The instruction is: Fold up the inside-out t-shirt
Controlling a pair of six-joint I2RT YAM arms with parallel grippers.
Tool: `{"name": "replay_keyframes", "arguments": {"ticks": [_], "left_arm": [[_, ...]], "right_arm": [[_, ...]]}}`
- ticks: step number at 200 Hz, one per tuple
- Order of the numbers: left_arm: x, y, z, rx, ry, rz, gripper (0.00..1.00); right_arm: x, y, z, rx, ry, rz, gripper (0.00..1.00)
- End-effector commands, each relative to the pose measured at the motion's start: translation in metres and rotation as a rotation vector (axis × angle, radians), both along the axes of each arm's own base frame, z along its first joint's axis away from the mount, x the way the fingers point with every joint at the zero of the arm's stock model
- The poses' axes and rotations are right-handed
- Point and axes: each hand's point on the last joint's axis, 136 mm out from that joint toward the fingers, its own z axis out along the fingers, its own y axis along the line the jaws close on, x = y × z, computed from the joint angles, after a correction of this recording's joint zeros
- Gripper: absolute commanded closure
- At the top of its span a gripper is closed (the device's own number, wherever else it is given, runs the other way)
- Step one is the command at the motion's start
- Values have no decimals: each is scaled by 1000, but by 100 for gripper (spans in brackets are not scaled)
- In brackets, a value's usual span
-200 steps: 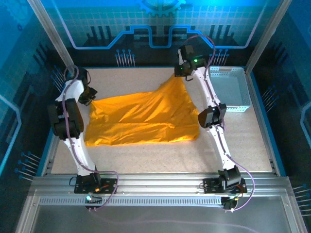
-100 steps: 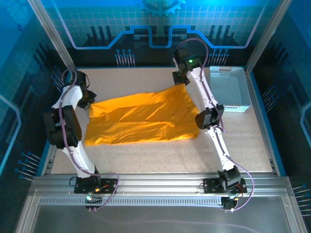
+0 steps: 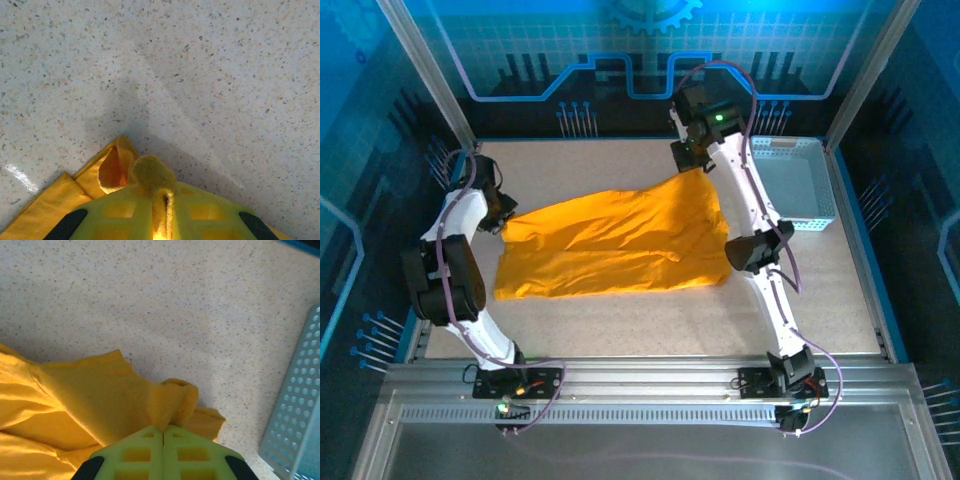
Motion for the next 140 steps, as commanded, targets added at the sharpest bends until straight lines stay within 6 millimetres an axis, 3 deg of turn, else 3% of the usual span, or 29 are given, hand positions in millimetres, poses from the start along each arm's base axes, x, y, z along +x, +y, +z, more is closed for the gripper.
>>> {"name": "replay_keyframes", "arguments": {"ticks": [1, 17, 35, 48, 70, 94, 140], "left_arm": [[-4, -2, 9, 19, -29, -29, 84], [-6, -3, 9, 19, -33, -34, 84], [-8, -5, 9, 15, -37, -38, 84], [-8, -6, 9, 13, -46, -44, 84], [-9, -8, 14, 17, -61, -47, 84], [-11, -5, 21, 48, -87, -40, 84], [-17, -9, 11, 31, -117, -29, 81]], "right_arm": [[-12, -19, -5, -78, 50, -35, 100], [-16, -15, -10, -102, 59, -29, 100], [-23, -10, 2, -16, -42, 0, 100], [-33, -14, 7, 91, -97, 2, 100], [-45, -25, 4, 106, -126, -2, 100], [-46, -19, 0, 160, -151, 26, 100], [-36, -16, -23, 175, -186, 25, 100]]}}
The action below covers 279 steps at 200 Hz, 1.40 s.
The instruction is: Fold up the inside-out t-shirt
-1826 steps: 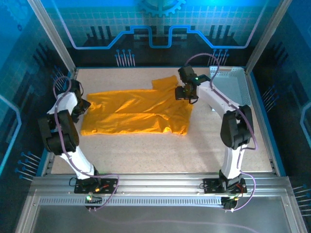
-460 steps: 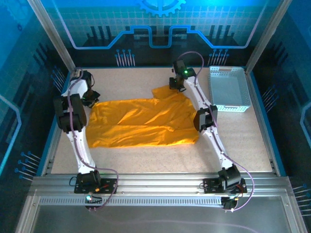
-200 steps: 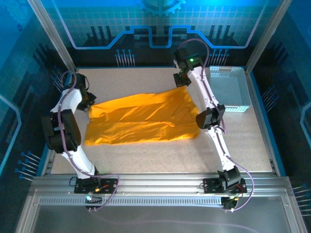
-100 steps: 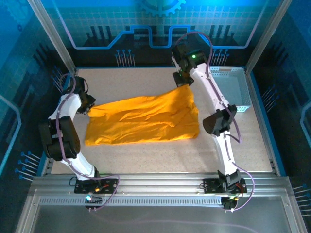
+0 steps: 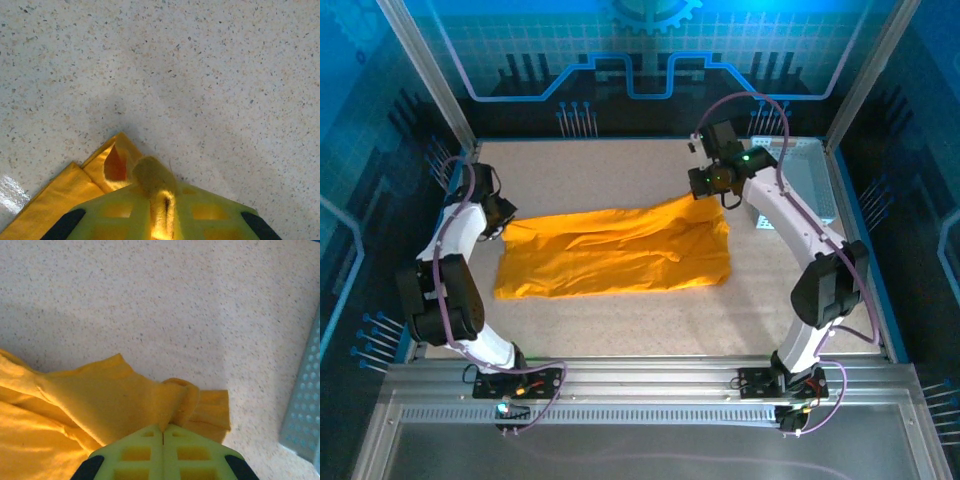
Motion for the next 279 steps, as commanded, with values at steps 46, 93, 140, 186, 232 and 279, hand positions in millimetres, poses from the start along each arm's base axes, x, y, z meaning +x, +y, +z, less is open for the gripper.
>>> {"name": "replay_keyframes", "arguments": {"ticks": [46, 93, 140, 186, 232, 279], "left_arm": [[24, 7, 0, 10, -105, -10, 82], [64, 17, 3, 25, -147, -23, 84], [58, 15, 10, 39, -191, -28, 87], [29, 20, 16, 94, -196, 7, 86], [12, 18, -1, 79, -150, 21, 85], [-10, 18, -23, 46, -131, 77, 85]], "right_arm": [[53, -1, 10, 106, -160, 12, 100], [98, 5, 5, 85, -183, 31, 100], [90, 3, 10, 81, -241, 55, 100], [63, 6, -10, 58, -233, 93, 100], [22, -12, -6, 79, -265, 35, 100], [-21, -15, -19, 163, -232, 34, 100]]}}
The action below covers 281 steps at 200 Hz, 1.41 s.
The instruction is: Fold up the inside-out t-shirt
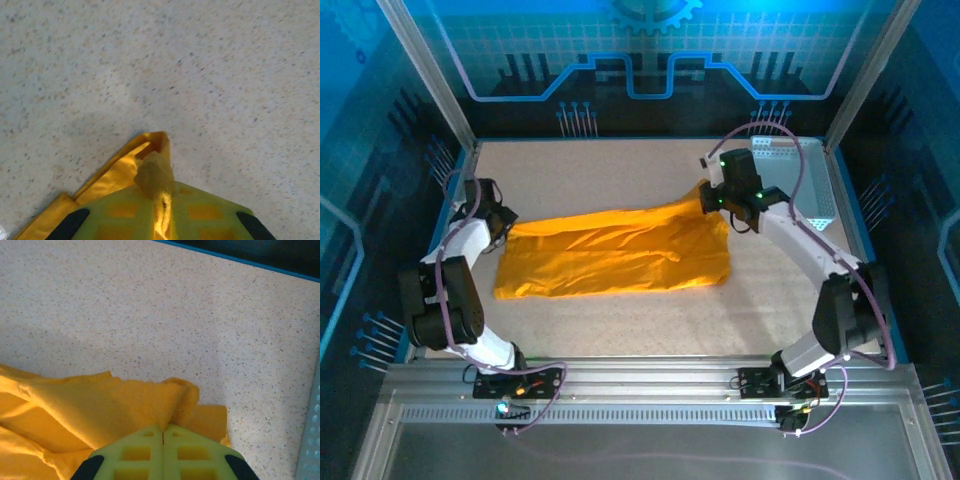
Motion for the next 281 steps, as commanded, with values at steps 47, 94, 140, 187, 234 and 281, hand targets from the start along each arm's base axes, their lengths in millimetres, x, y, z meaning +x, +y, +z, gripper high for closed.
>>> {"name": "replay_keyframes", "arguments": {"ticks": [47, 94, 140, 187, 234, 281], "left_arm": [[-37, 5, -3, -12, -59, 88, 85], [-79, -9, -27, -84, -11, 164, 84], [-117, -7, -49, -80, 67, 259, 80], [-122, 0, -46, -72, 55, 286, 89], [-109, 5, -20, -46, 9, 241, 100], [-119, 5, 2, -15, 0, 228, 82]], "right_arm": [[-44, -1, -23, 103, 14, -27, 100], [-71, -2, -49, 101, 63, -41, 100], [-98, -22, -79, 113, 119, -138, 100], [-115, -29, -77, 141, 109, -149, 100], [-115, -17, -74, 156, 128, -97, 94], [-131, -15, -89, 167, 199, -103, 91]]}}
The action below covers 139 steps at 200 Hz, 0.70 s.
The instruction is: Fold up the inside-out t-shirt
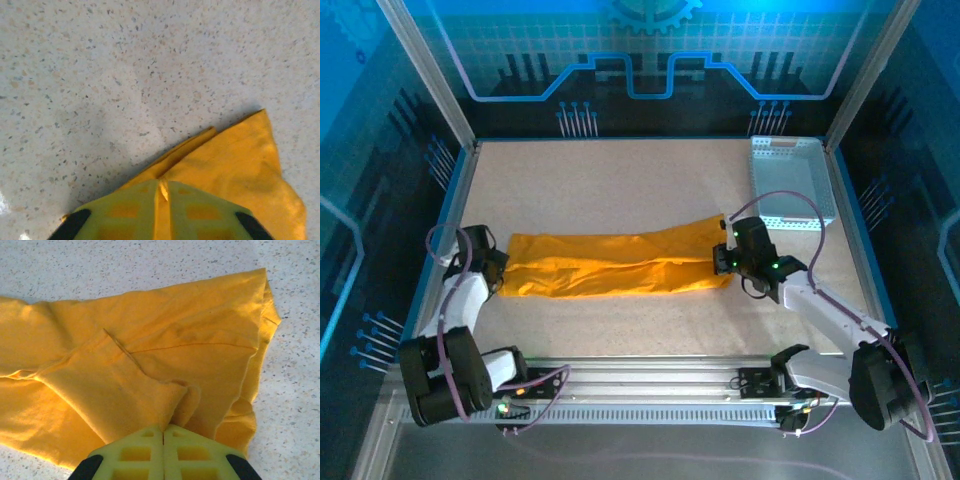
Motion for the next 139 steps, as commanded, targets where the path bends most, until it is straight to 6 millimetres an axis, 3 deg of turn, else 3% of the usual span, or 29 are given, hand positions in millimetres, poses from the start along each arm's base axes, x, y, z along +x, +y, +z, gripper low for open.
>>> {"name": "replay_keyframes", "arguments": {"ticks": [1, 19, 36, 53, 84, 99, 115, 139], "left_arm": [[-5, 2, 14, 22, 19, -14, 81], [5, -7, 17, -19, 9, -79, 75], [15, -17, 18, -50, 29, -134, 74], [32, -36, 19, -75, 35, -226, 70], [72, -88, 21, -83, 76, -440, 62], [87, -110, 7, -133, 100, -506, 61], [101, -126, -9, -203, 99, -554, 59], [118, -129, -32, -226, 134, -582, 57]], "right_arm": [[-11, 7, -3, 33, 40, 9, 90], [-19, 1, -12, 24, 100, -33, 73], [-25, -11, -21, -17, 159, -91, 69], [-24, -19, -18, -52, 179, -122, 57], [7, -13, 13, -18, 128, -99, 49], [27, 2, 19, 7, 131, -63, 49], [47, 22, 12, 50, 167, -23, 48], [76, 36, -6, 66, 196, -31, 48]]}}
